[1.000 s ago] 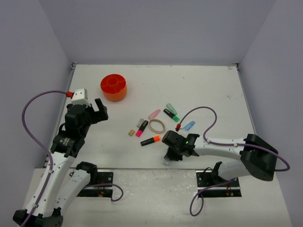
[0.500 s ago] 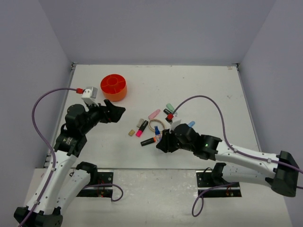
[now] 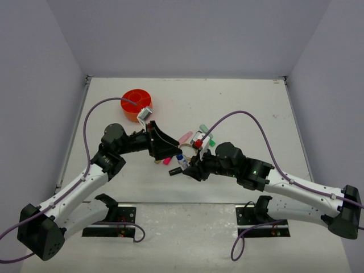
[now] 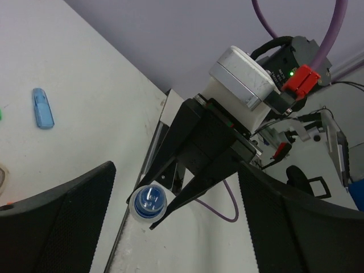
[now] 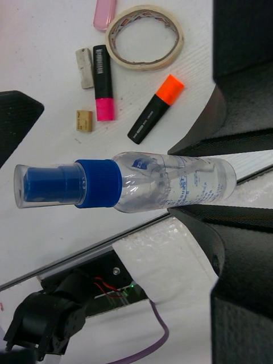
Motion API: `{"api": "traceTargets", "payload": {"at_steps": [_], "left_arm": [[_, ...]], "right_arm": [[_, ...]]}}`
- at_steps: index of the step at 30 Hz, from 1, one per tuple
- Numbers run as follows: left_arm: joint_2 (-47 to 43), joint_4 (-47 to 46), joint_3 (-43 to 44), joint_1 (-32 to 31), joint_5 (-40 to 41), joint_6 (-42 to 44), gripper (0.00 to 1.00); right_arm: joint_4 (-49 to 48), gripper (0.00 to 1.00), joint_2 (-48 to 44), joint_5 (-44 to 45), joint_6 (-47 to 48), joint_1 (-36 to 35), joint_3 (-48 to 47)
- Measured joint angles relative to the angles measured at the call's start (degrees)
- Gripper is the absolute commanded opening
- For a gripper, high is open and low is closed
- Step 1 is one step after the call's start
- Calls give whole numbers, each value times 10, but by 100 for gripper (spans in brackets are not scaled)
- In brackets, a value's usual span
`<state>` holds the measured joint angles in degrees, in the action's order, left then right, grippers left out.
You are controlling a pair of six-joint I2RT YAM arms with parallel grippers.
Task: Sort the stationery into containers
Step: Pick up the stationery from the center of the board.
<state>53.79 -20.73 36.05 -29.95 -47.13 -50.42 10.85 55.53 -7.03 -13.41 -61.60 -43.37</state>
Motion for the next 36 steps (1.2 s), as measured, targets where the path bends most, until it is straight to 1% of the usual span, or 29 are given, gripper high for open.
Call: {"api": "traceTargets", "payload": {"at_steps": [1, 2, 4, 6, 9, 10, 11, 12, 15, 16, 17, 18, 20, 21, 24, 25, 26, 29, 30, 31, 32, 33, 34, 35, 36], "left_arm": [[3, -1, 0, -6, 0, 1, 73], [6, -2, 0, -11, 0, 2, 69], [14, -3, 0, -13, 1, 5, 64], [24, -4, 0, -17, 3, 5, 62], [40, -3, 0, -28, 5, 6, 61], [43, -2, 1, -31, 5, 8, 58], [46, 0, 1, -35, 5, 11, 57], [49, 2, 1, -37, 5, 16, 50], [56, 7, 3, -40, 5, 25, 39], [58, 8, 3, -40, 5, 29, 34], [60, 9, 3, -41, 5, 31, 26], [62, 10, 4, -42, 5, 32, 21], [63, 13, 5, -42, 10, 45, 5], [63, 15, 5, -42, 13, 49, 0], [67, 28, 14, -42, 19, 61, 0], [69, 31, 17, -42, 21, 64, 0], [70, 34, 19, -42, 23, 65, 0], [71, 47, 25, -43, 36, 69, 0], [72, 54, 29, -45, 41, 73, 0], [72, 61, 33, -46, 47, 77, 0], [72, 67, 37, -47, 53, 81, 0], [71, 73, 41, -48, 63, 83, 0], [71, 79, 45, -48, 75, 86, 0], [71, 86, 49, -47, 89, 91, 0], [70, 91, 52, -47, 100, 93, 0]], "right_arm": [[0, 0, 0, 0, 4, 0, 0], [0, 0, 0, 0, 7, 0, -1], [0, 0, 0, 0, 12, 0, -1], [0, 0, 0, 1, 16, 0, -1], [0, 0, 0, 2, 21, 1, -1], [0, 0, -1, 3, 21, 3, -1], [0, 0, -2, 2, 22, 5, -1], [1, 0, -3, 2, 22, 7, -1], [1, 0, -10, 3, 22, 14, -1], [1, 0, -12, 2, 22, 16, -1], [1, 0, -13, 2, 22, 18, -1], [1, 0, -14, 2, 22, 21, -1], [4, 0, -14, 0, 18, 25, -1], [5, 0, -14, 0, 17, 28, -2], [5, 1, -14, -2, 17, 31, -2], [5, 4, -13, -2, 17, 32, -2], [4, 9, -12, -1, 17, 33, -2], [4, 34, -12, 0, 16, 35, -2], [4, 46, -12, 2, 16, 36, -2], [3, 61, -12, 4, 15, 36, -2], [2, 70, -12, 6, 14, 36, -2], [0, 83, -13, 8, 13, 36, -2], [0, 93, -13, 11, 12, 35, -2], [0, 98, -14, 13, 11, 35, -1], [-1, 99, -16, 16, 8, 35, 0]]}}
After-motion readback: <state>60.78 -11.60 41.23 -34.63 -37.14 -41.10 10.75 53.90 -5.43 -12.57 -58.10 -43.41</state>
